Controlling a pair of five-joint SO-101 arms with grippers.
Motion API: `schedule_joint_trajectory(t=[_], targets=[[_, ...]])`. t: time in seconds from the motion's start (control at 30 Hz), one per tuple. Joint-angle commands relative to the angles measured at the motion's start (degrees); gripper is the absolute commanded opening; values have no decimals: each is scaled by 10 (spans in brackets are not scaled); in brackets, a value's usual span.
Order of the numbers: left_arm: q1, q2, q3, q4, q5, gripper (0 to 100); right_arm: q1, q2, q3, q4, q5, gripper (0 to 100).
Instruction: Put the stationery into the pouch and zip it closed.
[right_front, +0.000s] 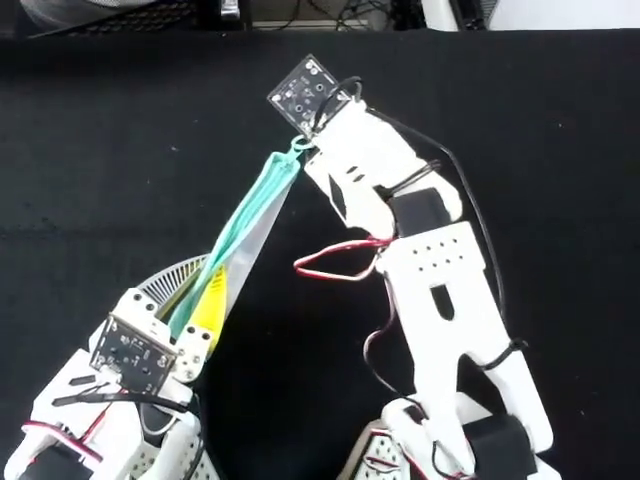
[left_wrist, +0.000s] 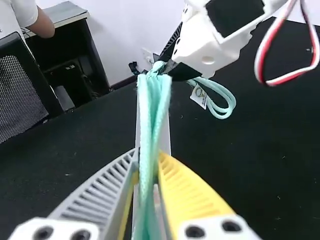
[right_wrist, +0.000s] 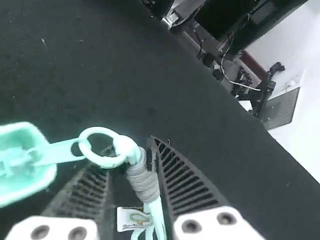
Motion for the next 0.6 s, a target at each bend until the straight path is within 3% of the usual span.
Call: schedule_joint_trajectory(t=[0.0, 0.27, 0.4, 0.57], targets=[[0, -1, -7, 17, -4, 28, 56, 2, -29, -18, 3, 12], [0, -1, -2, 17, -4, 28, 47, -44, -24, 0, -1, 14], [0, -1, -3, 15, -3, 28, 40, -73, -25, 18, -42, 18], [-5, -1, -2, 15, -6, 28, -8, -120, -24, 131, -81, 184]])
